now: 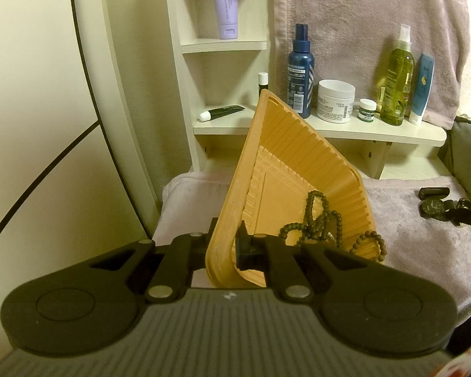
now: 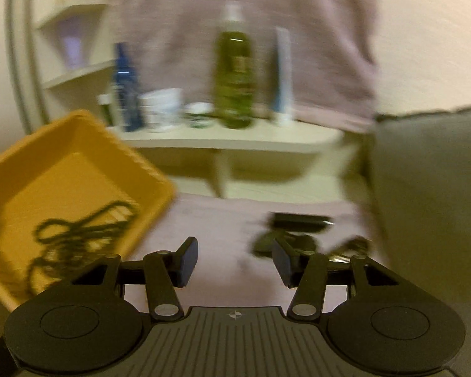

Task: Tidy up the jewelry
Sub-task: 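Move the open right tool to the silver watch and straddle its case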

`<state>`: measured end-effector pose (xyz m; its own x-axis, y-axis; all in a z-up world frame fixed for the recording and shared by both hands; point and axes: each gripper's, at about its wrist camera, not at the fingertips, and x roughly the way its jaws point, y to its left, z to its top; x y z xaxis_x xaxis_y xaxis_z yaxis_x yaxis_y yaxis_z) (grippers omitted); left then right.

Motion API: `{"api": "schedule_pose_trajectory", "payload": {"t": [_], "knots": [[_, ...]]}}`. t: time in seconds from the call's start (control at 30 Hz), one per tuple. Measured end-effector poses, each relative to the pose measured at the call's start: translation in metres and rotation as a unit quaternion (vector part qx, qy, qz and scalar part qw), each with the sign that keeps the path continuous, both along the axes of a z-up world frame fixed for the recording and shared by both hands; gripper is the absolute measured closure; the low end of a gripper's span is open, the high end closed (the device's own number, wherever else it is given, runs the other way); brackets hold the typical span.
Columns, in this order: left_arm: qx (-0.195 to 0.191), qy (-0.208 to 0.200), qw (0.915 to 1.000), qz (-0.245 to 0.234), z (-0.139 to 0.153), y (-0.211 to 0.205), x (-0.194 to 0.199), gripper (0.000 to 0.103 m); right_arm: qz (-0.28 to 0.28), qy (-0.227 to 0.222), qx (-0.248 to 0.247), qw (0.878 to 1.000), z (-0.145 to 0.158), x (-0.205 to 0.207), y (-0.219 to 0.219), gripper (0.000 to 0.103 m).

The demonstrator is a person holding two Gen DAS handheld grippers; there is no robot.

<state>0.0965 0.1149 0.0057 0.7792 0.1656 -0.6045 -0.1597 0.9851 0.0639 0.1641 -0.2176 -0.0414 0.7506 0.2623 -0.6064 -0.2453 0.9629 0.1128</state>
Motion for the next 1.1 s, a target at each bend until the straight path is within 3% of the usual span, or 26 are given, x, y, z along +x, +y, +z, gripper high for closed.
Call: {"api": "schedule_pose_trajectory", "payload": {"t": [0.2,0.5,0.87,1.1], "knots": [[0.0,0.0,1.0,0.0,0.0,0.001,0.0,0.096,-0.052,0.007,-0.022,0.998,-0.012,0.006,-0.031,0.05],[0.001,0.002,1.0,0.002,-0.001,0.002,0.002,0.096,-0.076,0.026,-0.039,0.996,-0.032,0.021,-0.048,0.05],[0.001,0.004,1.0,0.003,-0.003,0.003,0.002,0.096,-0.153,0.071,0.085,0.982,-0.048,0.042,-0.073,0.05],[0.001,0.005,1.0,0.005,-0.005,0.003,0.003,0.096,-0.159,0.081,0.113,0.977,-0.055,0.05,-0.075,0.05]]}}
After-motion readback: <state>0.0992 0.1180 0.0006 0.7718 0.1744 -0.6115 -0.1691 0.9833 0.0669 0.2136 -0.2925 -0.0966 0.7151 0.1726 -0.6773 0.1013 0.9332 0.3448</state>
